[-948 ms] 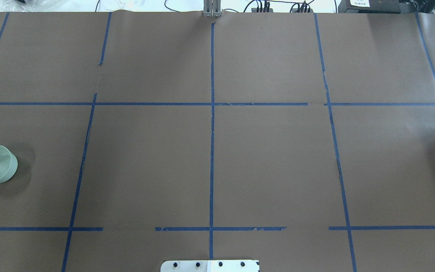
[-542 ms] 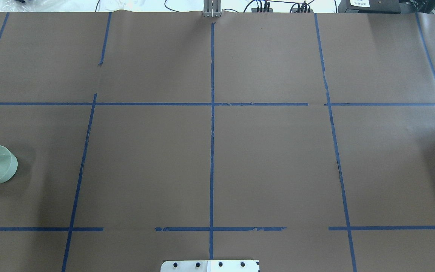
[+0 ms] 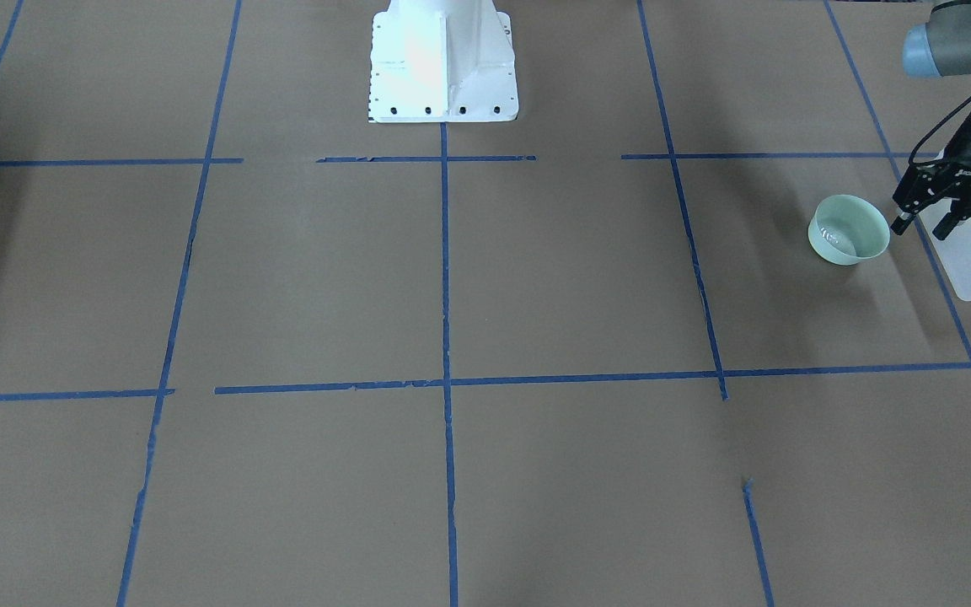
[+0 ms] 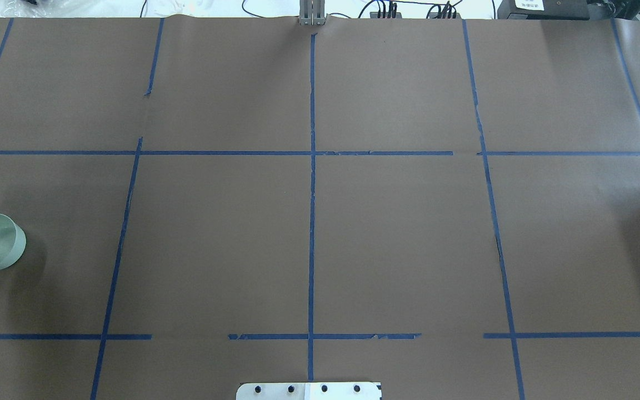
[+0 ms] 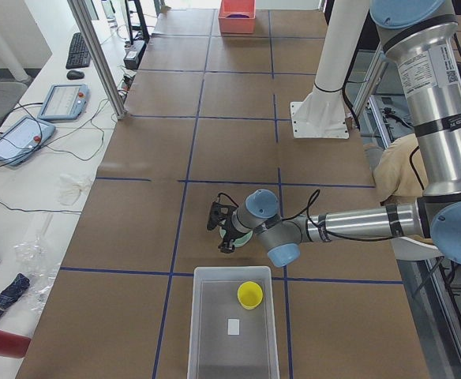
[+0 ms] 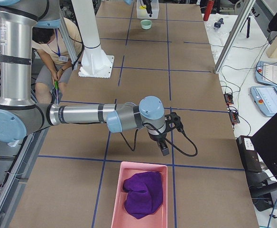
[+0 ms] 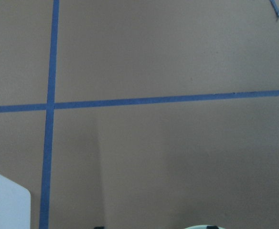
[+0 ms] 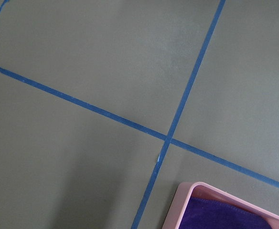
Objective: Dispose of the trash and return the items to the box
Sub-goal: 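Move the left gripper to the pale green bowl and grasp its rim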
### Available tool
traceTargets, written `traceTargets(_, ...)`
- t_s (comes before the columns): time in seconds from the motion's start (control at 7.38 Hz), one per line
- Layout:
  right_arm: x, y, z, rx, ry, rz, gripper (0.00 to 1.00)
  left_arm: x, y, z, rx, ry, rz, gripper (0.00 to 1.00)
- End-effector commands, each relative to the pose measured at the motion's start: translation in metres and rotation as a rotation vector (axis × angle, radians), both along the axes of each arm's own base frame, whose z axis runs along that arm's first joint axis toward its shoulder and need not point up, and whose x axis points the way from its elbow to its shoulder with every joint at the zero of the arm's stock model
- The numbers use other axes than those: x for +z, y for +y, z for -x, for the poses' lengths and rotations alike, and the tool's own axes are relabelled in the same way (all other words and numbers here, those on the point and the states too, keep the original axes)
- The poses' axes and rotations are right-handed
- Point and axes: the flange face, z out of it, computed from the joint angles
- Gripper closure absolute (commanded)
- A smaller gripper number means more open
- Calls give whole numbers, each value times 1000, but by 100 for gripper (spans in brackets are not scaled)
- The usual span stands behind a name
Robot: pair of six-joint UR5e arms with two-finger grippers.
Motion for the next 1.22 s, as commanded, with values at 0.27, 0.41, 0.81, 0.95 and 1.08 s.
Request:
traceTargets(0.27,-1,0,2,-4,1,-21,0,14,14,-42,71,-54,-17,75)
traceTargets(0.41,-1,0,1,-3,1,-21,0,14,15,-42,78,-54,-21,99)
traceTargets(0.81,5,12,3,-8,-19,-31,0,-11,12,-41,86,-19,-64,100)
traceTargets(0.95,5,12,4,-11,-24,-31,0,-26,18,-45,180,47,-57,100)
traceTargets(1.08,4,11,4,-11,-24,-33,0,-28,15,-15,220,64,-98,100)
